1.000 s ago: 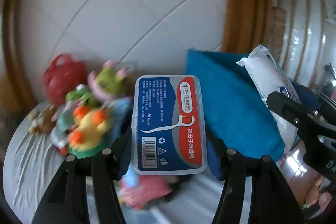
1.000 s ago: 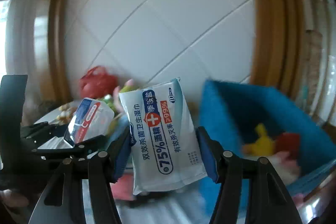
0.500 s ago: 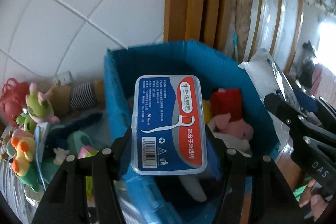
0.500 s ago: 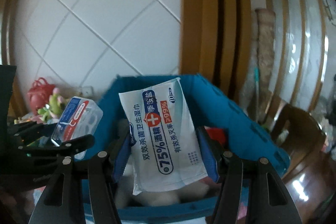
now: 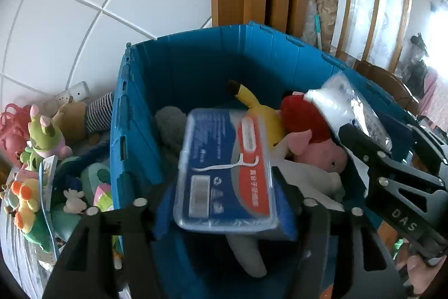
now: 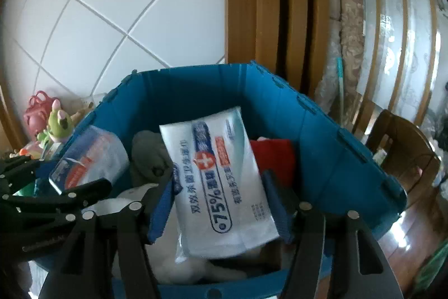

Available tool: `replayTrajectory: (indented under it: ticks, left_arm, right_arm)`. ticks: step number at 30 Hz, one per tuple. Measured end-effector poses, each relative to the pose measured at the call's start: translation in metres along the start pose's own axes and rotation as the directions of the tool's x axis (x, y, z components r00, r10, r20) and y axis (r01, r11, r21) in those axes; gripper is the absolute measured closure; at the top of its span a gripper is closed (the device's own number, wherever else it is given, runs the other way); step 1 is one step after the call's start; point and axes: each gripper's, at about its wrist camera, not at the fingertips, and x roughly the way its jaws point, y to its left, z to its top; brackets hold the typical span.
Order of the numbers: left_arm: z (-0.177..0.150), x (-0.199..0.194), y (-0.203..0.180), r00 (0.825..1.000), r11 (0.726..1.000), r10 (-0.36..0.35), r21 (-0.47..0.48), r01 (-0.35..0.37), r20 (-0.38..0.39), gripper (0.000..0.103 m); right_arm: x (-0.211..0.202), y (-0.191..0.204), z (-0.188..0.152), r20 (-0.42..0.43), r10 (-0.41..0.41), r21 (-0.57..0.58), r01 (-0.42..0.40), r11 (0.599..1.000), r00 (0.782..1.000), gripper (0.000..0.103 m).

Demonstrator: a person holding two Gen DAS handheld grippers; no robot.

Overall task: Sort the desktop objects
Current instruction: 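Carry both items over the blue crate and open both tools to drop them, then withdraw both tools from the crate back toward the pile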

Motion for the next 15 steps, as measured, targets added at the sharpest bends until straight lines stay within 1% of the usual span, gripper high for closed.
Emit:
replayTrajectory:
  ticks: [1, 2, 3, 5, 9, 15]
  left_arm:
    - [0.001, -0.001, -0.002, 1.0, 1.0, 0.008, 0.0, -0.008, 0.004, 0.025]
    - [0.0, -0.002, -0.003, 1.0, 1.0, 0.02, -0.001, -0.02, 0.012, 0.022]
    - [0.0, -0.004, -0.002, 1.0, 1.0, 0.021, -0.002, -0.021, 0.015, 0.022]
    - [0.001, -0.005, 0.0, 1.0, 1.0, 0.019, -0.007, -0.018, 0.016, 0.022]
    - [-0.002, -0.009, 0.001, 1.0, 1.0, 0.019, -0.012, -0.018, 0.023, 0.021]
    - [-0.006, -0.018, 0.002, 0.999, 1.0, 0.019, -0.013, -0.018, 0.035, 0.021]
  right_arm:
    - [-0.001, 0.001, 0.002, 0.002, -0.001, 0.001, 0.001, 1.0, 1.0, 0.027]
    - [-0.003, 0.0, 0.002, 0.008, -0.021, 0.001, 0.021, 1.0, 1.0, 0.02]
    - [-0.003, -0.001, 0.002, 0.011, -0.036, 0.0, 0.036, 0.999, 0.999, 0.016]
    - [-0.006, -0.005, 0.001, 0.014, -0.042, 0.01, 0.042, 0.999, 0.999, 0.005]
    - [-0.015, -0.01, 0.0, 0.025, -0.048, 0.021, 0.048, 0.999, 0.999, 0.004]
    - [-0.026, -0.004, 0.001, 0.038, -0.052, 0.012, 0.052, 0.999, 0.998, 0.002]
